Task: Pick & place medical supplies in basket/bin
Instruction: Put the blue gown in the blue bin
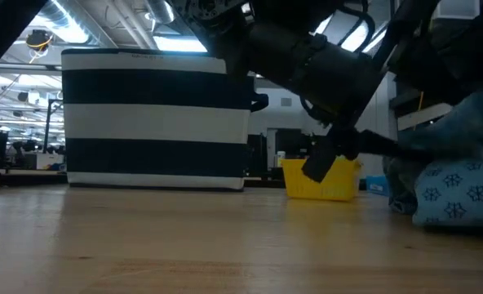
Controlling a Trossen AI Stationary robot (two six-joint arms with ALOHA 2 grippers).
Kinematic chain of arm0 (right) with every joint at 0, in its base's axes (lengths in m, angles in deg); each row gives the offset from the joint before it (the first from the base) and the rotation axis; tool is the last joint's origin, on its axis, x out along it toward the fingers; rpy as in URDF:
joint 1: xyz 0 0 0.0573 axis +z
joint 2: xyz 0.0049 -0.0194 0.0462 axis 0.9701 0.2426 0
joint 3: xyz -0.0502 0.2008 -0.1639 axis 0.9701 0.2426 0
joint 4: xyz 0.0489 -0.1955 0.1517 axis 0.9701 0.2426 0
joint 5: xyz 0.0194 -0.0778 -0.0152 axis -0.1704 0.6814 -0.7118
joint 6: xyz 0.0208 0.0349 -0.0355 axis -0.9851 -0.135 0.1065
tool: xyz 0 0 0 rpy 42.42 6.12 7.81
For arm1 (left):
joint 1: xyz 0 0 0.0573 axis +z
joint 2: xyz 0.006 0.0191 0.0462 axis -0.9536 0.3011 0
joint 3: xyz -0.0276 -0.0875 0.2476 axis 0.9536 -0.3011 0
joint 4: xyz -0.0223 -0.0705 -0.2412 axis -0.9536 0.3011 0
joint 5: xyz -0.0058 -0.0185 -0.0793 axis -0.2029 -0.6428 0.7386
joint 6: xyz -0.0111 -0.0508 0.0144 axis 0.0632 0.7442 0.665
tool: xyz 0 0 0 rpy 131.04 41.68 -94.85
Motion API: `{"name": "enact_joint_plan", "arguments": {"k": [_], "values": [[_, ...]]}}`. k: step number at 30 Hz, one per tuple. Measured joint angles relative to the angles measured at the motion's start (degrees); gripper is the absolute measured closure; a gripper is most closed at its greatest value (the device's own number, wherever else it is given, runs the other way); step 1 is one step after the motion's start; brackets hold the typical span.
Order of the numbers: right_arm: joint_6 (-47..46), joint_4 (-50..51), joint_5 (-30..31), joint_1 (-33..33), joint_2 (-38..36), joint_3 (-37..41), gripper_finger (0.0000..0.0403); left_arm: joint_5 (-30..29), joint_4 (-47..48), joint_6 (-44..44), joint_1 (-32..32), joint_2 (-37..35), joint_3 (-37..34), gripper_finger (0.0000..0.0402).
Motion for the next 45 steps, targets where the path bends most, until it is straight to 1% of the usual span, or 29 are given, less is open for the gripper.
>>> {"name": "enact_joint_plan", "arguments": {"k": [4,8,12,15,16,20,22,24,25,29,31,32,33,37,40,42,45], "values": [[1.08,0.04,-1.20,-1.26,0.00,0.00,0.0403,0.32,0.19,0.16,0.02,0.04,-0.03,0.0162],[1.91,0.04,-1.69,-2.13,0.00,0.00,0.0403,0.11,-1.86,0.98,0.14,1.77,0.91,0.0162],[2.11,0.09,-2.74,-2.75,0.00,0.00,0.0403,0.80,-2.20,1.05,0.22,5.32,6.06,0.0162],[1.97,0.83,-3.67,-2.73,0.04,0.09,0.0403,1.19,1.14,1.02,0.14,8.41,10.55,0.0162],[1.90,1.25,-4.16,-2.70,0.04,0.17,0.0403,2.34,2.35,0.97,0.32,9.59,11.96,0.0162],[2.04,1.79,-6.15,-2.49,0.11,0.28,0.0403,10.73,4.30,1.01,0.53,13.99,16.81,0.0163],[1.97,1.86,-5.89,-2.38,0.00,0.28,0.0403,12.60,4.80,0.67,0.44,15.24,17.86,0.0169],[1.73,1.79,-5.69,-2.44,0.02,0.28,0.0403,13.85,4.91,0.68,0.34,15.91,18.14,0.0191],[1.54,1.77,-5.67,-2.47,0.06,0.28,0.0403,14.18,5.34,0.51,0.33,16.01,18.22,0.0209],[0.94,1.53,-5.45,-2.54,0.09,0.26,0.0403,16.60,6.64,-1.21,0.33,16.11,18.30,0.0307],[0.48,1.51,-5.24,-2.55,0.09,0.26,0.0403,16.83,6.81,-1.80,0.44,16.17,18.26,0.0357],[0.46,1.44,-5.21,-2.55,0.09,0.24,0.0403,16.83,6.85,-2.08,0.54,16.19,18.24,0.0378],[0.44,1.40,-5.23,-2.55,0.09,0.24,0.0403,16.81,6.88,-2.16,0.68,16.19,18.24,0.0389],[0.06,1.32,-5.38,-2.55,0.07,0.13,0.0403,16.60,2.92,-2.54,0.74,16.26,18.04,0.0397],[-1.13,0.97,-7.29,-2.55,0.07,0.13,0.0398,15.94,-0.36,-2.64,0.76,15.94,18.00,0.0399],[-2.57,0.24,-8.74,-2.55,0.07,0.05,0.0385,15.91,-1.28,-2.60,0.76,15.91,17.95,0.0399],[-4.17,-0.25,-10.93,-2.52,-0.31,0.00,0.0349,16.19,-1.36,-2.86,0.71,15.06,17.84,0.0400]]}}
